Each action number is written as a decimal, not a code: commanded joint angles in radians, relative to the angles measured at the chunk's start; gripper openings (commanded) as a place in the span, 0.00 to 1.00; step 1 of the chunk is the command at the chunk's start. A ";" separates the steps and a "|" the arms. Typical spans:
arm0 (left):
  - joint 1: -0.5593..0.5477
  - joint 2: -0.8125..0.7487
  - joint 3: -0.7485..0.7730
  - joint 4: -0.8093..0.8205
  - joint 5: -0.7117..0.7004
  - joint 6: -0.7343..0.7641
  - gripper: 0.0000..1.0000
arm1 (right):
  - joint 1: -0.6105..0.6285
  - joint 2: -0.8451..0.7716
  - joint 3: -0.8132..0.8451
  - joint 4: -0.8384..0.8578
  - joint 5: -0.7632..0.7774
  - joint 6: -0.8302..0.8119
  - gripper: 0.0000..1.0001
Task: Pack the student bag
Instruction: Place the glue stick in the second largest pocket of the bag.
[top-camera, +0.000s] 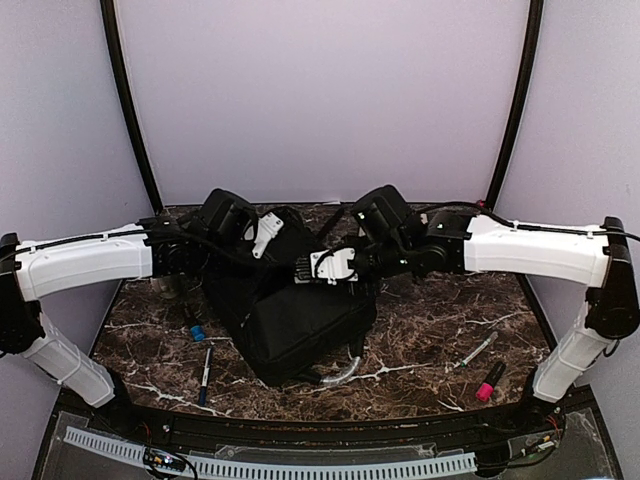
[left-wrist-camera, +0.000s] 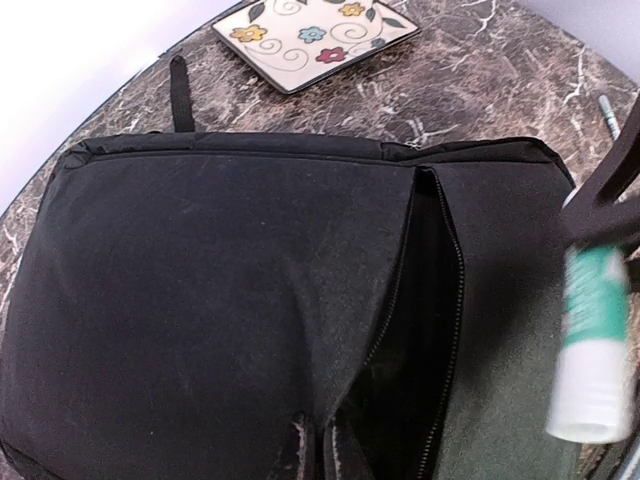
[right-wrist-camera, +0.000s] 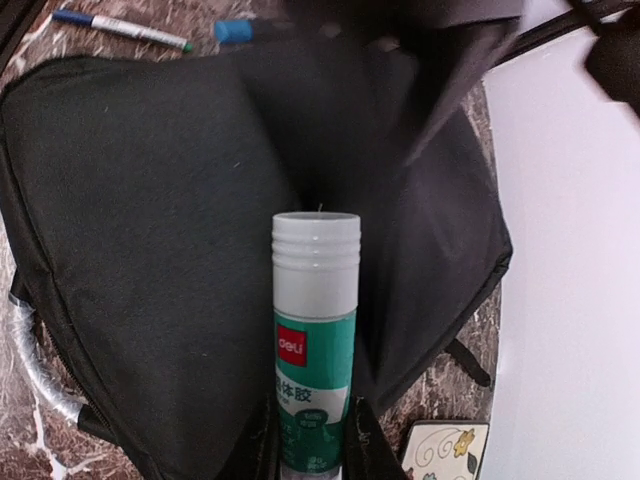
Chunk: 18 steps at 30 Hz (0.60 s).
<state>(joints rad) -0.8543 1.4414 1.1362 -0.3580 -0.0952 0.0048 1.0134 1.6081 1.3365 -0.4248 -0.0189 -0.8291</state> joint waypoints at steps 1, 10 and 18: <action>0.002 -0.041 0.088 0.075 0.096 -0.049 0.00 | 0.034 0.002 -0.072 0.030 0.078 -0.104 0.00; 0.008 -0.014 0.120 0.060 0.132 -0.060 0.00 | 0.050 -0.008 -0.100 0.060 0.125 -0.062 0.00; 0.008 0.003 0.131 0.066 0.200 -0.077 0.00 | 0.056 0.108 -0.042 0.267 0.267 -0.135 0.00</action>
<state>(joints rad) -0.8417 1.4681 1.1927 -0.3996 0.0212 -0.0509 1.0573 1.6310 1.2495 -0.2897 0.1776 -0.9306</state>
